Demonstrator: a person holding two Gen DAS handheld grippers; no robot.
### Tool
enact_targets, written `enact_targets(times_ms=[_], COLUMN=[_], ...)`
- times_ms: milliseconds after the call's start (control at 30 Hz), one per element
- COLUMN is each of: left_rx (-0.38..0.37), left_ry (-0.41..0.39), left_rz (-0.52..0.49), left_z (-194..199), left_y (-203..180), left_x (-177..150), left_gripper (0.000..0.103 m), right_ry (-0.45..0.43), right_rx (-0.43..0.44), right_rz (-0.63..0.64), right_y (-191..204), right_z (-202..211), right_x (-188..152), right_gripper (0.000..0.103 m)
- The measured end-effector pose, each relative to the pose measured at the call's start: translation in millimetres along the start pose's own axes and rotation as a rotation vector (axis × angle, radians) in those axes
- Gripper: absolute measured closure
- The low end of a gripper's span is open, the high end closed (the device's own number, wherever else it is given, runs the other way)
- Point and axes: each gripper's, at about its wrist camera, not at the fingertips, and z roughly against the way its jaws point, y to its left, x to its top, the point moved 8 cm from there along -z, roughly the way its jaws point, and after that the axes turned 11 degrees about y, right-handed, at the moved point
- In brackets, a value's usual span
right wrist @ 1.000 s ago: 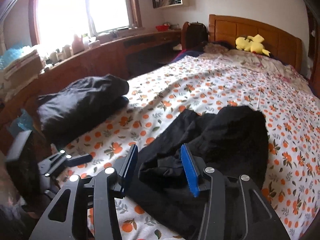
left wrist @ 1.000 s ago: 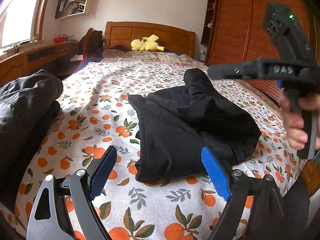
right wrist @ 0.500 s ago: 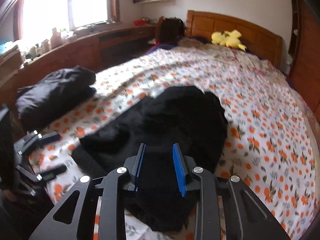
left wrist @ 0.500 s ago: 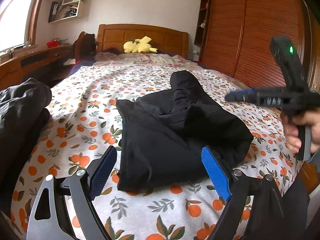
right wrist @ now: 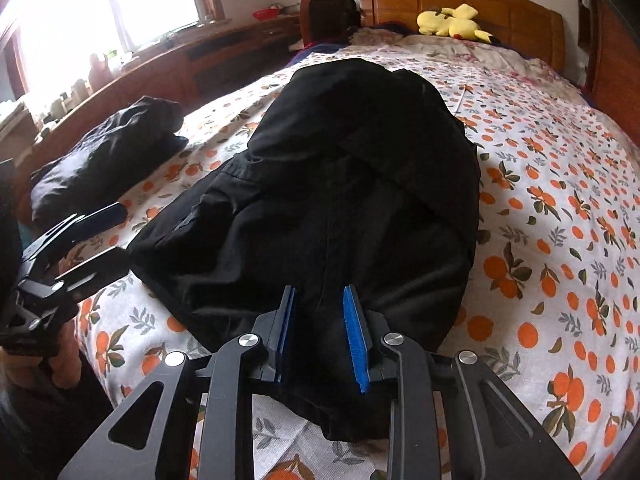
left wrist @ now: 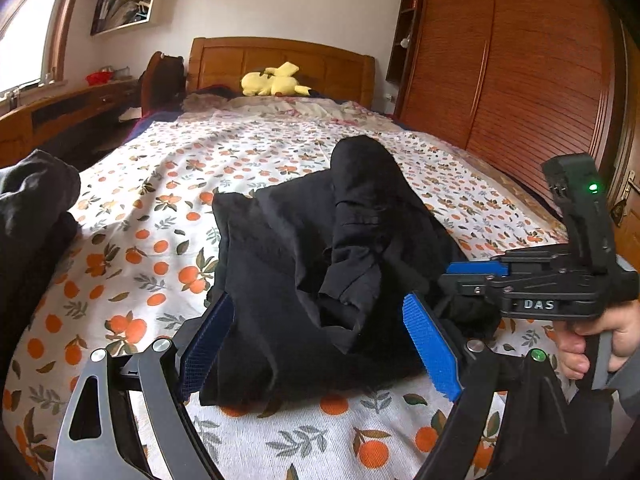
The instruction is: Fold large clothes
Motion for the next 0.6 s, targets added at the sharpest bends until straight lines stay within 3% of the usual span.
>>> enact_targets(times_ms=[300,367,467,600], left_rx=[-0.04,-0.053,-0.068,-0.071], left_ry=[0.061,0.069,0.071,0.02], left_rz=[-0.017,-0.026,-0.035,-0.046], left_z=[-25,-28,-25,0], left_y=[-10,-13,-15,-16], left_x=[-3,-4,-2,14], left_gripper=[0.059,0.084,0.096,0.098], right_ry=[-0.021,-0.03,-0.043,-0.061], right_rx=[-0.019,-0.025,-0.039,-0.04], right_rz=[0.011,0.022,0.039,0.052], right_y=[2,4,6,5], right_z=[8,13,20,31], right_x=[1,0,0,3], right_gripper=[0.079,0.079,0.079,0.079])
